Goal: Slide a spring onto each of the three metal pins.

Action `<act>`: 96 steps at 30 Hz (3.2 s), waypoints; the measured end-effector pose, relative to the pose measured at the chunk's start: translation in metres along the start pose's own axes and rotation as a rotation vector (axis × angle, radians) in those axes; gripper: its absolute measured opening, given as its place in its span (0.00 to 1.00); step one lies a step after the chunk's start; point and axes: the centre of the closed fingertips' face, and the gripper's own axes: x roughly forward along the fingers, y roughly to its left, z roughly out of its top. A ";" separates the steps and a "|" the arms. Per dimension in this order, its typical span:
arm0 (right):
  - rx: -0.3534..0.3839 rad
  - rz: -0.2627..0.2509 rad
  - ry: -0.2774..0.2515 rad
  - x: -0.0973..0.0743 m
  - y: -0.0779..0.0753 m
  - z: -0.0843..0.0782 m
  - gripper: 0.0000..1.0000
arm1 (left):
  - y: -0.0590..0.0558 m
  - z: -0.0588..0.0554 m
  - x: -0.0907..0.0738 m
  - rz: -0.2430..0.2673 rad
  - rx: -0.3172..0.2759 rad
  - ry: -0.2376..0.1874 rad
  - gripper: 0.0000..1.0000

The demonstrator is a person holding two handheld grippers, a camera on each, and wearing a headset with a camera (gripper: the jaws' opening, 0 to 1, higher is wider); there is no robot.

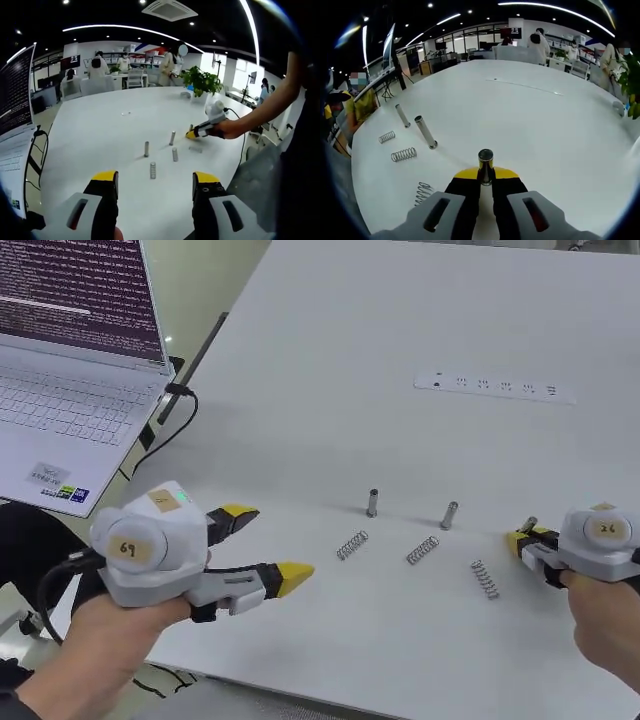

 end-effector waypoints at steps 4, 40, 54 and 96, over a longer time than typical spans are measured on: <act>0.000 -0.002 -0.001 0.000 0.000 0.000 0.06 | 0.000 0.000 -0.001 0.002 0.002 0.000 0.55; 0.022 0.021 0.001 -0.007 0.004 -0.001 0.23 | 0.000 -0.002 -0.003 0.007 0.001 0.005 0.55; 0.046 0.032 0.005 -0.022 0.001 -0.005 0.33 | -0.002 0.004 -0.002 0.003 0.002 -0.007 0.56; 0.016 0.170 0.023 -0.083 0.031 -0.032 0.55 | -0.011 -0.014 0.008 -0.027 -0.032 0.012 0.59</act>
